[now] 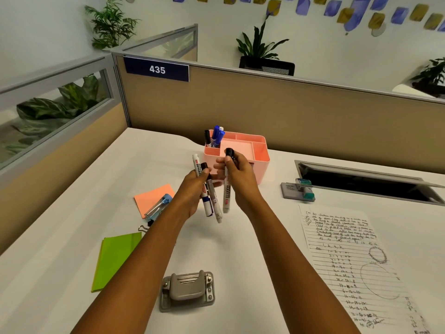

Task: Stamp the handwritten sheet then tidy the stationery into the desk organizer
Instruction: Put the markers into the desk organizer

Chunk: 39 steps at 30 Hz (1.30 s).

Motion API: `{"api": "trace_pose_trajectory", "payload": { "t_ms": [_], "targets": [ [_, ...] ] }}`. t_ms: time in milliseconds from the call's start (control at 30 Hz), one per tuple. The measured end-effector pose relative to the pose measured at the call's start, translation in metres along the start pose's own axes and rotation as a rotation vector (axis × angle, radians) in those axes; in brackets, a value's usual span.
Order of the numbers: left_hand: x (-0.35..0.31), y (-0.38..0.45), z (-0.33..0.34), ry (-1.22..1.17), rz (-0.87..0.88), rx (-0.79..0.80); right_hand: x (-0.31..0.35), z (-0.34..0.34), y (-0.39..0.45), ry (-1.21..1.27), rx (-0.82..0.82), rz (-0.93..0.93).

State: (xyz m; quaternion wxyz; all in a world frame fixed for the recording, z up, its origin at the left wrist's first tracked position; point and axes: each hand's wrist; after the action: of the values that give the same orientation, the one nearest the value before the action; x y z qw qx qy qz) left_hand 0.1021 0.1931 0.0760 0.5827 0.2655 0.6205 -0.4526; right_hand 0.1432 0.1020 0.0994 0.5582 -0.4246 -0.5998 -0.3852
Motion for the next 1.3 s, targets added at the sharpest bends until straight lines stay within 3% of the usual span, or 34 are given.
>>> {"api": "trace_pose_trajectory", "payload": {
  "t_ms": [100, 400, 867, 967, 1200, 1300],
  "targets": [
    [0.002, -0.004, 0.004, -0.039, -0.012, 0.072, 0.004, 0.006, -0.002, -0.064, 0.042, 0.027],
    [0.0, -0.006, 0.001, -0.125, -0.031, 0.084, 0.005, 0.007, -0.001, -0.364, 0.072, 0.016],
    [0.0, -0.003, -0.004, -0.103, -0.065, 0.188, 0.023, -0.009, 0.013, -0.613, 0.39, 0.159],
    [-0.003, 0.004, -0.005, -0.147, -0.076, 0.132, 0.035, -0.013, 0.018, -0.634, 0.359, 0.128],
    [-0.014, 0.021, -0.016, -0.353, -0.014, 0.002, 0.086, -0.032, 0.058, -0.634, 0.023, -0.147],
    [-0.013, 0.027, -0.015, -0.36, -0.02, 0.001, 0.093, -0.025, 0.083, -0.71, -0.002, -0.23]
  ]
}}
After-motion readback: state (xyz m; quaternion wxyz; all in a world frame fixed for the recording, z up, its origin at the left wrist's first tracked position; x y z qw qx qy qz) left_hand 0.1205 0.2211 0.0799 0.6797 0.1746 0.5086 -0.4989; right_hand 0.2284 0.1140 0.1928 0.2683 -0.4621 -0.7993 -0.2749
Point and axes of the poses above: each hand's wrist, its own y-axis towards the middle knuckle, its own z-axis out of the palm, x = y × z, and after that the axes turned 1 degree about x, right-handed
